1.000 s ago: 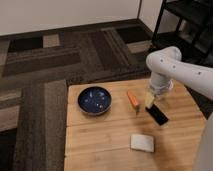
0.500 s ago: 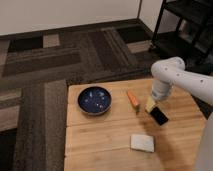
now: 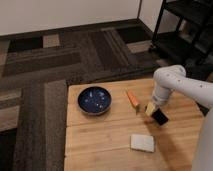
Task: Place the eraser on the white sponge
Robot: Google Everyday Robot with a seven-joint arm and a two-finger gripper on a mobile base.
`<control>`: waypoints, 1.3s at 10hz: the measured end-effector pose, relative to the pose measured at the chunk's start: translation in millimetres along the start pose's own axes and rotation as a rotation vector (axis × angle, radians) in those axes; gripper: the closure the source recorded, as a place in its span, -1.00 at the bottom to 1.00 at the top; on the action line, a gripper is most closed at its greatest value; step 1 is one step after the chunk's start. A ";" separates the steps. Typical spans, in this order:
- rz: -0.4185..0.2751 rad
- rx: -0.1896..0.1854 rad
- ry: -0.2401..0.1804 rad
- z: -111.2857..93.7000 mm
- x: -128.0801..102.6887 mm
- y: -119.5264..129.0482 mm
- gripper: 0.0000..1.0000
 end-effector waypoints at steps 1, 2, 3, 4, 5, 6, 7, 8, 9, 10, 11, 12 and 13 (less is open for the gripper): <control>-0.007 0.000 0.003 2.8 -2.7 0.2 -0.29; -0.016 -0.001 0.001 4.2 -7.7 1.9 -0.14; -0.021 0.002 -0.008 3.2 -12.2 2.9 0.18; -0.018 0.006 -0.013 -0.6 -13.9 3.6 0.42; -0.015 0.014 -0.016 -4.6 -14.9 5.3 0.67; -0.014 0.022 -0.030 -11.7 -18.0 10.7 0.93; -0.019 0.029 -0.038 -18.3 -20.3 16.6 1.00; -0.035 0.033 -0.040 -27.8 -21.6 30.2 1.00; -0.052 0.032 -0.029 -33.3 -18.8 41.1 1.00; -0.080 0.029 -0.010 -39.8 -13.9 56.6 1.00; -0.116 0.021 0.016 -46.8 -7.3 76.0 1.00; -0.144 0.019 0.034 -52.2 -2.9 89.0 1.00; -0.176 0.018 0.051 -58.8 2.3 102.2 1.00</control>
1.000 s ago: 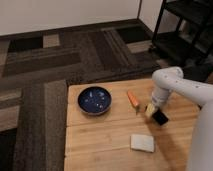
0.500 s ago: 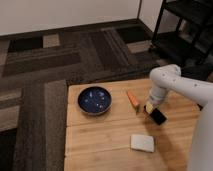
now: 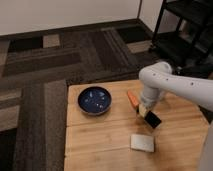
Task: Place the eraser on the white sponge
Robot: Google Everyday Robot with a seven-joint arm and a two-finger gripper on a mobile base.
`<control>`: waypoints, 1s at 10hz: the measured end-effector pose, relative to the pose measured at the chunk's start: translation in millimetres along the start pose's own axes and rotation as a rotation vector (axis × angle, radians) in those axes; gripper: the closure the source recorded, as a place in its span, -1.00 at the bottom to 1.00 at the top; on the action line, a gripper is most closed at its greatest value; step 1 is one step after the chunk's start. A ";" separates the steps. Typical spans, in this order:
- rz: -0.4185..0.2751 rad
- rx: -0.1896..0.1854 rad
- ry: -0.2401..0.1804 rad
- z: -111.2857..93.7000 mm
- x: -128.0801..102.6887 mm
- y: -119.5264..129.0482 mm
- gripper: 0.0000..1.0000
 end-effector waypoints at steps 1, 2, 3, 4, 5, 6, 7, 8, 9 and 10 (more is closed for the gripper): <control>-0.029 0.005 0.013 -5.2 4.1 10.9 1.00; -0.067 0.025 0.024 -9.2 8.6 22.7 1.00; -0.089 0.039 0.025 -9.5 10.6 32.0 1.00; -0.099 0.050 0.017 -7.5 11.5 40.8 1.00; -0.105 0.054 0.003 -3.2 11.5 51.8 1.00; -0.114 0.054 -0.014 0.9 12.5 62.5 1.00; -0.120 0.053 -0.029 3.3 12.8 68.6 1.00; -0.123 0.048 -0.037 8.3 17.8 76.2 1.00; -0.122 0.041 -0.043 12.5 22.8 82.0 1.00; -0.120 0.035 -0.043 15.4 27.9 85.5 1.00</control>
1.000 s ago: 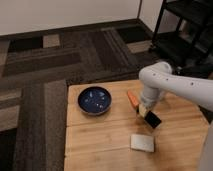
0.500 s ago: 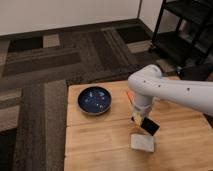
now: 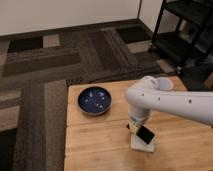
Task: Place the eraser on the white sponge
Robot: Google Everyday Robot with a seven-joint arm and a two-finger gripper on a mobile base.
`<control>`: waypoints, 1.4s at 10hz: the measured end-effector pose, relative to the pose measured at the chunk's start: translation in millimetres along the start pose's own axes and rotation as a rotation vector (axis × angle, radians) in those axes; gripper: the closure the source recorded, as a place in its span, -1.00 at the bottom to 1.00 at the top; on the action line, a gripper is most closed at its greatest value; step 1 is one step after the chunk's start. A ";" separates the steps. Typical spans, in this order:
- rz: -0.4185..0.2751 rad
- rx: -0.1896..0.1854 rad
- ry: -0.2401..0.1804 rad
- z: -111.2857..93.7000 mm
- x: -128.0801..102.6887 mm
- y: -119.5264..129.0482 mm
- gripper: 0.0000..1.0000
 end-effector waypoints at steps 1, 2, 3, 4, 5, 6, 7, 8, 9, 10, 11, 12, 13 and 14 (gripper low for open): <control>0.005 -0.007 0.008 2.6 7.3 2.6 1.00; 0.008 -0.012 0.014 5.1 11.3 3.7 1.00; 0.014 -0.023 0.024 10.5 17.2 5.3 1.00; 0.015 -0.028 0.027 13.6 19.3 6.1 1.00; 0.015 -0.034 0.029 16.7 20.8 7.0 1.00; 0.009 -0.038 0.029 18.2 21.4 8.8 1.00; 0.004 -0.041 0.029 19.2 21.4 10.1 1.00; -0.006 -0.045 0.032 20.3 22.0 12.6 1.00; -0.011 -0.046 0.035 21.1 23.0 14.0 0.99; -0.016 -0.046 0.040 22.1 23.9 14.9 0.88; -0.017 -0.047 0.042 22.7 24.1 15.2 0.84; -0.017 -0.047 0.042 22.8 24.2 15.3 0.84; -0.017 -0.047 0.042 22.8 24.2 15.2 0.84; -0.017 -0.047 0.042 22.8 24.2 15.2 0.84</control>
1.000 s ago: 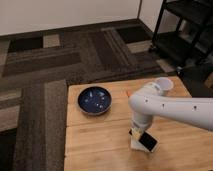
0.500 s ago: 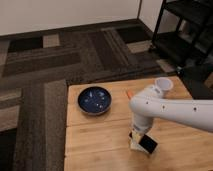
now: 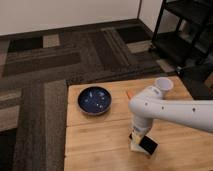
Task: Place the eraser on the white sponge
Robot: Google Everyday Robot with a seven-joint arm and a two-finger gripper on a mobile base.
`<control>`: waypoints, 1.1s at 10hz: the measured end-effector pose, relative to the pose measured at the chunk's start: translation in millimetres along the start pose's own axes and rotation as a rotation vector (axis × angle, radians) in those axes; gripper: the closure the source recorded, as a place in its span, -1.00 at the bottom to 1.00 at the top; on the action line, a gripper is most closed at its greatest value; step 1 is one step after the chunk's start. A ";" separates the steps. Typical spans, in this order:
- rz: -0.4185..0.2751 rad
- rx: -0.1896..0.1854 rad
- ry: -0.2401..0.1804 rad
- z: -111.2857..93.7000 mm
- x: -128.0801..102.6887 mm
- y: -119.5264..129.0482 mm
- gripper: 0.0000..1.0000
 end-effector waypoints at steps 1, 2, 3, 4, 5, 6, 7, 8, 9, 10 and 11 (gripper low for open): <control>0.000 0.000 0.000 0.0 0.0 0.0 0.84; 0.000 0.000 0.000 0.0 0.0 0.0 0.88; 0.000 0.000 0.000 0.0 0.0 0.0 0.92; 0.000 0.000 0.000 0.0 0.0 0.0 0.78; 0.000 0.000 0.000 0.0 0.0 0.0 0.55; 0.000 0.000 0.000 0.1 0.0 0.0 0.26; 0.000 0.000 0.000 0.1 0.0 0.1 -0.04; 0.000 0.000 0.000 0.1 0.0 0.1 -0.27; 0.000 0.000 0.000 0.1 0.0 0.0 -0.55; 0.000 0.000 0.000 0.1 0.1 0.1 -0.60; 0.000 0.000 0.000 0.1 0.1 0.1 -0.60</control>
